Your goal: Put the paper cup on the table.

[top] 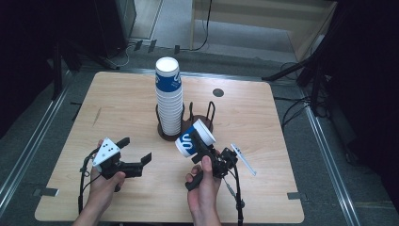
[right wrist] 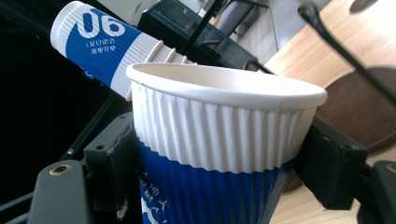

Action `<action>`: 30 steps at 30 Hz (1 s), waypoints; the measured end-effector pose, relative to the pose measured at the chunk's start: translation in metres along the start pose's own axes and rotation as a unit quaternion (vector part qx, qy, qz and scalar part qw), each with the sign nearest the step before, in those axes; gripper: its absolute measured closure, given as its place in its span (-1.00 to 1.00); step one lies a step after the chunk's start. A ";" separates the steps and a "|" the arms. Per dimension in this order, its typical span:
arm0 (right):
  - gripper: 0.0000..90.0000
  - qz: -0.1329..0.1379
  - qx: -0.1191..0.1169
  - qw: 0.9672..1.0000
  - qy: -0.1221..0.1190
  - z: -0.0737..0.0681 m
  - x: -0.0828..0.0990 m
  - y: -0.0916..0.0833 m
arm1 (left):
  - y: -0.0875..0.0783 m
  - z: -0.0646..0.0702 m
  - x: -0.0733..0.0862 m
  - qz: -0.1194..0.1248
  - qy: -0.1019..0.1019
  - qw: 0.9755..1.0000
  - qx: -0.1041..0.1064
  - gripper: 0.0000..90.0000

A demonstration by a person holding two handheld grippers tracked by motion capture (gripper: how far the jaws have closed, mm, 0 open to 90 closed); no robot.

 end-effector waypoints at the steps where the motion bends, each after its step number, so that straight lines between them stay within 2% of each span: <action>1: -0.52 0.002 0.002 1.000 -0.011 0.000 -0.001 -0.001 | 0.000 -0.003 0.002 -0.001 -0.001 1.000 -0.006 -1.00; 6: -0.52 0.016 0.007 0.998 -0.068 0.002 -0.008 -0.002 | -0.004 -0.019 0.014 -0.015 -0.009 0.999 -0.028 -1.00; 9: -0.52 0.034 0.011 0.993 -0.114 0.004 -0.014 -0.003 | -0.006 -0.029 0.021 -0.020 -0.015 0.999 -0.040 -1.00; 10: -0.52 0.039 0.015 0.991 -0.131 0.005 -0.016 -0.004 | -0.008 -0.033 0.023 -0.022 -0.016 0.999 -0.045 -1.00; 13: -0.52 0.059 0.026 0.982 -0.177 0.007 -0.023 -0.006 | -0.014 -0.047 0.031 -0.028 -0.010 0.996 -0.080 -1.00; 16: -0.52 0.069 0.034 0.973 -0.215 0.009 -0.029 -0.007 | -0.019 -0.056 0.037 -0.031 -0.010 0.995 -0.092 -1.00; 18: -0.52 0.071 0.041 0.970 -0.230 0.011 -0.032 -0.007 | -0.022 -0.062 0.042 -0.035 -0.013 0.994 -0.100 -1.00; 22: -0.52 0.081 0.038 0.960 -0.266 0.014 -0.039 -0.007 | -0.028 -0.074 0.049 -0.043 -0.020 0.992 -0.113 -1.00; 24: -0.52 0.091 0.039 0.956 -0.276 0.016 -0.044 -0.007 | -0.031 -0.081 0.052 -0.046 -0.017 0.991 -0.122 -1.00; 26: -0.52 0.101 0.043 0.951 -0.290 0.019 -0.050 -0.007 | -0.034 -0.087 0.054 -0.045 -0.022 0.991 -0.126 -1.00; 27: -0.52 0.103 0.044 0.950 -0.293 0.020 -0.051 -0.007 | -0.035 -0.089 0.054 -0.043 -0.027 0.990 -0.129 -1.00; 28: -0.52 0.108 0.046 0.946 -0.301 0.022 -0.055 -0.007 | -0.036 -0.091 0.055 -0.043 -0.029 0.990 -0.131 -1.00; 29: -0.52 0.110 0.049 0.945 -0.306 0.023 -0.056 -0.007 | -0.036 -0.094 0.057 -0.042 -0.032 0.990 -0.132 -1.00; 30: -0.52 0.112 0.051 0.941 -0.316 0.025 -0.059 -0.006 | -0.036 -0.095 0.058 -0.044 -0.034 0.990 -0.133 -1.00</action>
Point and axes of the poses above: each handheld gripper's, and its own axes: y roughly forward along the jaws, x roughly out of its underside, z roughly to its right, the point moved 9 cm from there along y, roughly forward along the jaws, and after that the axes turned 15 degrees about y, right-handed, at the moved point
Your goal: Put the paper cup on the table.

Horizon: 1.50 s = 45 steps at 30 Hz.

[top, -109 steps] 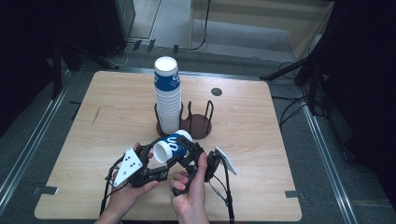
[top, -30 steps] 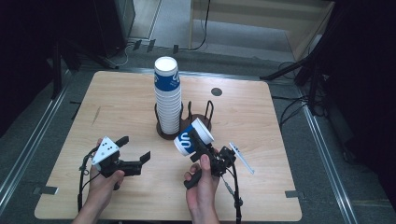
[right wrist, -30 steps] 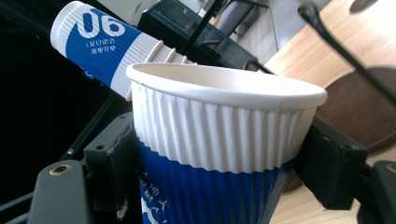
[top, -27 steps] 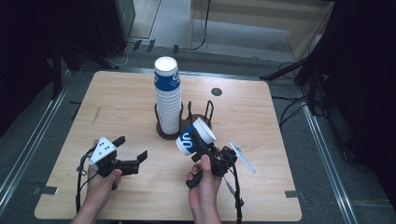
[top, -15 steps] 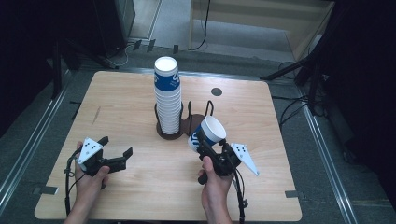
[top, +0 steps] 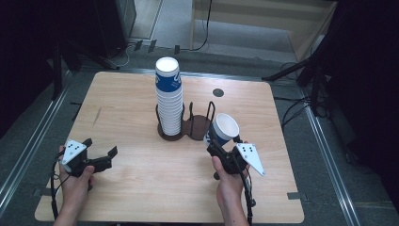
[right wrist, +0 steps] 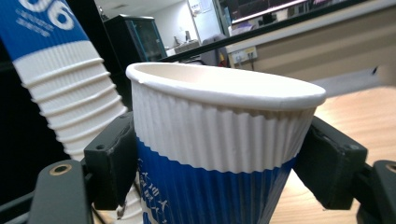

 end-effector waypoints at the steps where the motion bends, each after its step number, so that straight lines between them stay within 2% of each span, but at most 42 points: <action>1: -0.52 0.002 0.001 1.000 -0.008 0.002 -0.001 0.001 | 0.001 -0.001 0.002 -0.002 -0.002 1.000 -0.001 -1.00; 4: -0.52 0.010 0.015 0.999 -0.039 0.012 -0.004 0.003 | 0.004 -0.001 0.008 -0.007 -0.003 1.000 0.002 -1.00; 11: -0.52 0.009 0.026 0.997 -0.069 0.030 -0.009 0.007 | 0.006 -0.001 0.008 0.004 -0.003 1.000 0.004 -1.00; 15: -0.53 0.011 0.026 0.997 -0.070 0.038 -0.013 0.009 | 0.006 0.000 0.009 0.005 -0.002 1.000 0.004 -1.00; 19: -0.53 0.017 0.025 0.997 -0.071 0.044 -0.016 0.011 | 0.003 0.001 0.009 0.016 -0.006 1.000 0.006 -1.00; 21: -0.53 0.018 0.025 0.997 -0.073 0.047 -0.016 0.012 | 0.002 0.002 0.008 0.018 0.001 1.000 0.004 -1.00; 25: -0.53 0.014 0.022 0.997 -0.074 0.053 -0.019 0.015 | 0.002 0.008 0.008 0.014 0.028 1.000 0.001 -1.00; 27: -0.53 0.017 0.023 0.997 -0.079 0.057 -0.021 0.017 | 0.002 0.010 0.008 0.014 0.032 0.999 0.004 -1.00; 32: -0.53 0.016 0.033 0.997 -0.074 0.068 -0.025 0.019 | 0.002 0.007 0.008 0.016 0.020 1.000 0.004 -1.00; 36: -0.53 0.023 0.023 0.996 -0.077 0.073 -0.029 0.020 | 0.003 0.007 0.008 0.015 0.023 1.000 0.001 -1.00; 40: -0.52 0.029 0.026 0.995 -0.088 0.080 -0.034 0.023 | 0.003 0.007 0.008 0.015 0.022 1.000 0.003 -1.00; 45: -0.52 0.043 0.032 0.995 -0.084 0.090 -0.041 0.029 | 0.002 0.006 0.008 0.016 0.017 1.000 0.005 -1.00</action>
Point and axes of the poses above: each handheld gripper's, and its own axes: y roughly forward along the jaws, x roughly out of its underside, z roughly to its right, the point moved 9 cm from there along y, roughly forward along the jaws, and after that the axes turned 15 degrees about y, right-handed, at the moved point
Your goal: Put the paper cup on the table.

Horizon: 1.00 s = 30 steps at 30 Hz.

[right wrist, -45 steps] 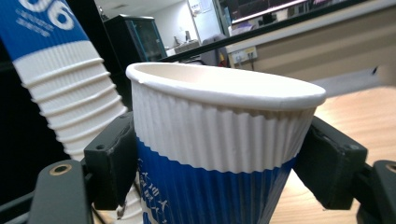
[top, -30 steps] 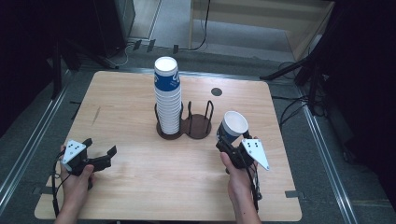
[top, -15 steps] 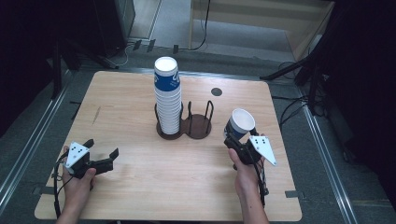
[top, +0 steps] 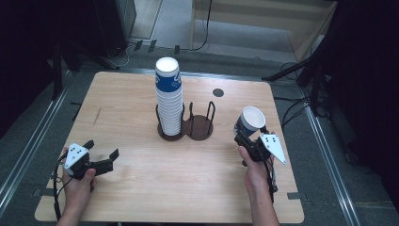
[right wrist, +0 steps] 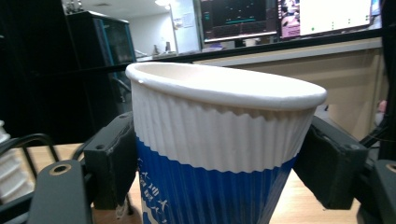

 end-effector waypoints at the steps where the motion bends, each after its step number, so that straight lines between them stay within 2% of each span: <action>1: -0.53 0.001 0.003 1.000 -0.003 0.002 0.000 0.002 | 0.000 0.000 0.000 0.000 -0.001 1.000 0.000 -1.00; 11: -0.53 -0.016 0.026 0.999 -0.021 0.021 0.007 0.026 | -0.001 0.000 0.000 0.003 -0.003 1.000 0.001 -1.00; 18: -0.53 -0.039 0.041 0.998 -0.033 0.033 0.021 0.043 | -0.001 0.000 0.000 0.003 -0.002 1.000 0.000 -1.00; 25: -0.53 -0.062 0.068 0.994 -0.054 0.052 0.037 0.053 | -0.001 -0.001 0.000 0.004 -0.004 1.000 -0.002 -1.00; 30: -0.54 -0.078 0.076 0.991 -0.075 0.056 0.039 0.057 | -0.001 -0.001 0.000 0.005 -0.005 1.000 -0.005 -1.00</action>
Point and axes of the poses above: each handheld gripper's, and its own axes: y roughly forward along the jaws, x roughly out of its underside, z roughly to its right, the point moved 9 cm from there along y, roughly forward along the jaws, and after that the axes turned 15 degrees about y, right-handed, at the moved point
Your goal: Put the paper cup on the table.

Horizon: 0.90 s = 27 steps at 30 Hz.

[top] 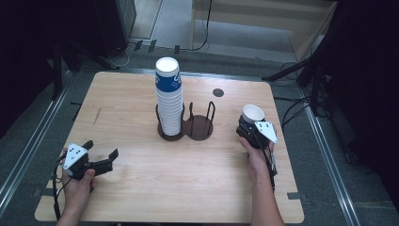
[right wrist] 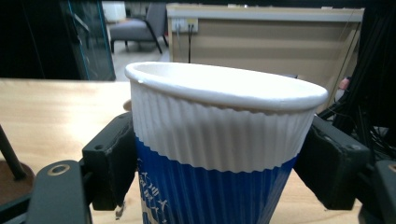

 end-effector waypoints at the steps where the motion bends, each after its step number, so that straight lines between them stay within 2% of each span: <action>1: -0.54 -0.006 0.001 1.000 -0.005 0.000 0.001 0.001 | 0.000 0.000 0.000 0.000 0.000 1.000 -0.001 -1.00; 5: -0.54 -0.021 0.004 1.000 -0.017 0.002 0.004 0.006 | 0.000 -0.001 0.000 -0.002 -0.003 1.000 -0.003 -1.00; 7: -0.55 -0.025 0.016 0.999 -0.023 0.003 0.005 0.007 | 0.000 -0.002 0.001 -0.002 -0.003 1.000 -0.004 -1.00; 10: -0.55 -0.026 0.028 0.999 -0.021 0.004 0.005 0.008 | 0.000 -0.002 0.000 -0.001 -0.003 1.000 -0.005 -1.00; 12: -0.56 -0.035 0.027 0.999 -0.025 0.004 0.007 0.009 | 0.000 -0.001 0.001 -0.001 -0.004 1.000 -0.005 -1.00; 16: -0.58 -0.042 0.036 0.998 -0.022 0.007 0.007 0.010 | 0.000 -0.002 0.001 -0.004 -0.003 1.000 -0.005 -1.00; 17: -0.58 -0.044 0.041 0.998 -0.013 0.008 0.007 0.011 | 0.000 -0.002 0.001 -0.004 -0.003 1.000 -0.005 -1.00; 21: -0.58 -0.065 0.043 0.997 -0.010 0.009 0.009 0.013 | 0.000 -0.002 0.001 -0.004 -0.004 1.000 -0.004 -1.00; 23: -0.57 -0.078 0.045 0.996 -0.017 0.010 0.012 0.013 | 0.000 -0.002 0.001 -0.005 -0.004 1.000 -0.004 -1.00; 27: -0.63 -0.080 0.039 0.996 -0.022 0.008 0.012 0.013 | 0.000 -0.001 0.001 -0.004 -0.002 1.000 -0.004 -1.00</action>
Point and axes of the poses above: each handheld gripper's, and its own axes: y roughly forward along the jaws, x roughly out of its underside, z roughly to its right, the point moved 9 cm from there along y, roughly forward along the jaws, and after that the axes turned 15 degrees about y, right-handed, at the moved point
